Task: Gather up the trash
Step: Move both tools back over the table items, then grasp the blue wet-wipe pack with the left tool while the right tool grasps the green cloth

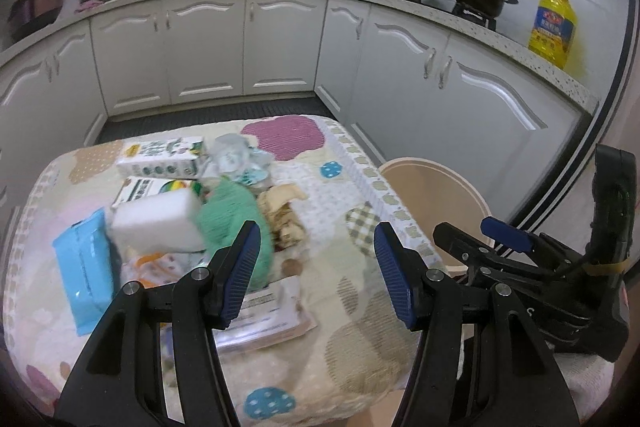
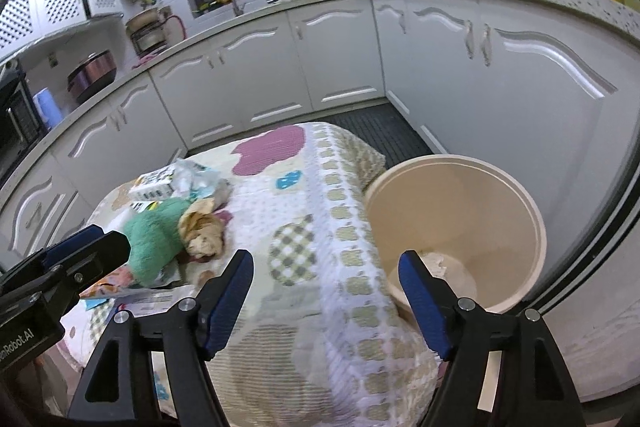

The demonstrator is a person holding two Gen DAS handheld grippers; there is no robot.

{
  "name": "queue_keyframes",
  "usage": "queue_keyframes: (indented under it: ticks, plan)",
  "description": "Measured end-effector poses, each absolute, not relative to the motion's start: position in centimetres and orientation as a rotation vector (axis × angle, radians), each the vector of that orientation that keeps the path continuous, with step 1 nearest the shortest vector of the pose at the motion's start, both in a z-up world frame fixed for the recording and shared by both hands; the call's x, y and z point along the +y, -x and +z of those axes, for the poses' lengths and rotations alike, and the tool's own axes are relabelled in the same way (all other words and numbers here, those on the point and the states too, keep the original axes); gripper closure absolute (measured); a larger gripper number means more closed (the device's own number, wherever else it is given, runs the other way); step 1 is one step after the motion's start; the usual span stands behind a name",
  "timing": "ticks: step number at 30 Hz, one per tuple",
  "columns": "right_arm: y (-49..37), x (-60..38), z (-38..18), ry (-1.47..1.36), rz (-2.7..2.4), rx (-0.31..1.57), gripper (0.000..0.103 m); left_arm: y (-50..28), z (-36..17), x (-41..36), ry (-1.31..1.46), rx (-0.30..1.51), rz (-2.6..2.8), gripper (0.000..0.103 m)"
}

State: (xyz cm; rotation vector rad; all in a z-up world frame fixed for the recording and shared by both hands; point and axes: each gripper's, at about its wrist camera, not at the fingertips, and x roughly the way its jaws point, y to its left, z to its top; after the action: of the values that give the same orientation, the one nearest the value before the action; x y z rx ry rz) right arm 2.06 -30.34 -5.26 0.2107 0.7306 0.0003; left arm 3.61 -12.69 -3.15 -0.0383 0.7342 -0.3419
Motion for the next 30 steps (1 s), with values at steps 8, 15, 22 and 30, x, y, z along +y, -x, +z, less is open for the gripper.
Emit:
queue_keyframes:
  ticks: [8,15,22,30]
  plan:
    - [-2.4,-27.2,-4.9,-0.198,0.117,0.739,0.030,-2.6,-3.3,-6.5,0.123,0.755,-0.295,0.045]
    - [-3.1,-23.7,-4.8,-0.163,0.224,0.747,0.029,-2.1,-4.5,1.2,0.186,0.792,-0.188,0.045]
    - [-5.2,-19.8,-5.1,-0.140,0.308,0.770,0.029,-3.2,-6.7,6.4,0.296,0.859,-0.149,0.044]
    - [-8.1,-16.8,-6.7,-0.137,0.361,0.827,0.029,-6.0,-9.2,8.4,0.370,0.904,-0.118,0.038]
